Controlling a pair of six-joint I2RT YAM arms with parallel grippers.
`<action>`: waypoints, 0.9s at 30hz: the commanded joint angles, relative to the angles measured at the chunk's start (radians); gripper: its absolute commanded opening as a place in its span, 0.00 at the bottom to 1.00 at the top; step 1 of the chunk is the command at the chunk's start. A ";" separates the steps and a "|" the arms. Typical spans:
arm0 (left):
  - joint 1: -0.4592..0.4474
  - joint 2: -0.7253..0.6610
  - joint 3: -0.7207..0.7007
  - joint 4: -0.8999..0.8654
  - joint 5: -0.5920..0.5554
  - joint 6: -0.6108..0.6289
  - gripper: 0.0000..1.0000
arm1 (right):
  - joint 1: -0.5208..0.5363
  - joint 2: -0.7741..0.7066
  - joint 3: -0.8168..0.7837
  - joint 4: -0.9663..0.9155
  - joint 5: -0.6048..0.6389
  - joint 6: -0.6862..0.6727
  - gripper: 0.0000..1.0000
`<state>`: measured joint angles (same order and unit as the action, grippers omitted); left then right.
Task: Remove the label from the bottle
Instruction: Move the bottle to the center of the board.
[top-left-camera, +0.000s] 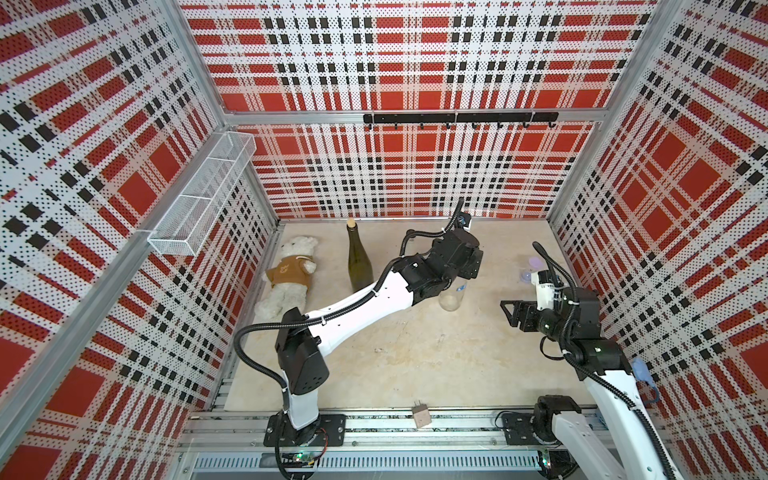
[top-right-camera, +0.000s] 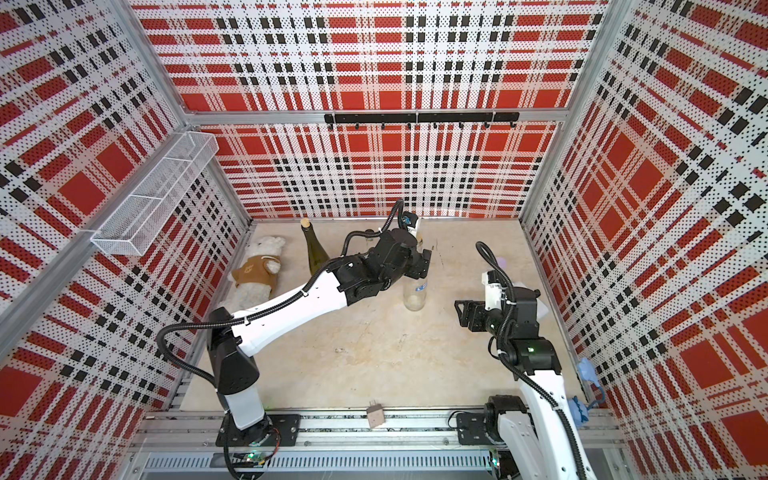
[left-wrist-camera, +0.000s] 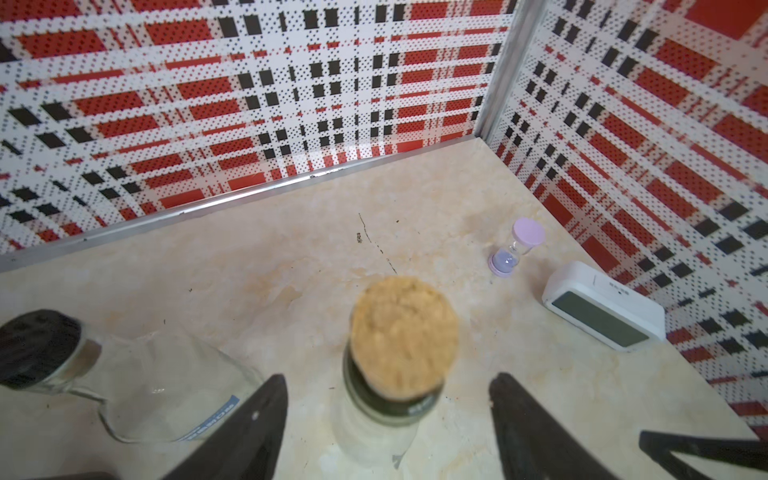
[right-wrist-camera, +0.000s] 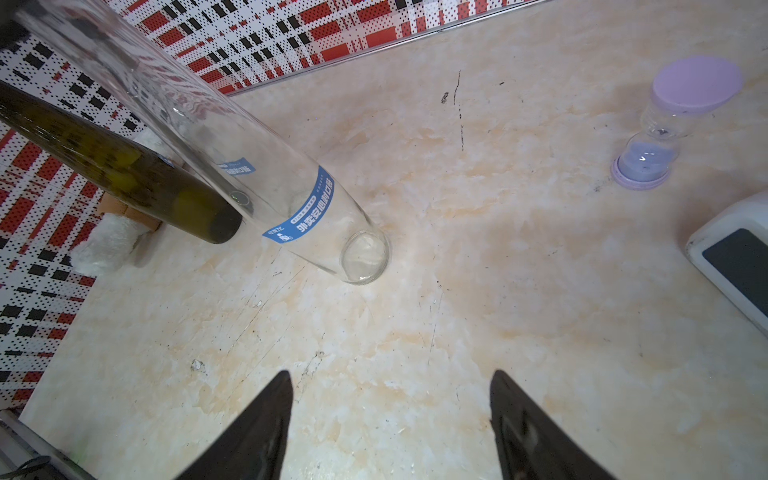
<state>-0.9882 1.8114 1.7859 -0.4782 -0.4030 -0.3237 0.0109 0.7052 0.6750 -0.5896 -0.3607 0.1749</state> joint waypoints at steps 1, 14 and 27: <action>-0.003 -0.073 -0.056 0.066 0.091 0.062 0.87 | -0.002 -0.019 0.026 0.007 0.009 -0.016 0.77; 0.151 -0.247 -0.299 0.222 0.533 0.241 1.00 | 0.050 0.014 0.048 0.007 0.002 -0.002 0.96; 0.189 -0.191 -0.285 0.258 0.656 0.276 0.94 | 0.193 0.066 0.041 0.081 0.080 0.047 0.89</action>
<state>-0.8017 1.5986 1.4864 -0.2535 0.1951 -0.0620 0.2008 0.7723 0.6956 -0.5682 -0.2920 0.2066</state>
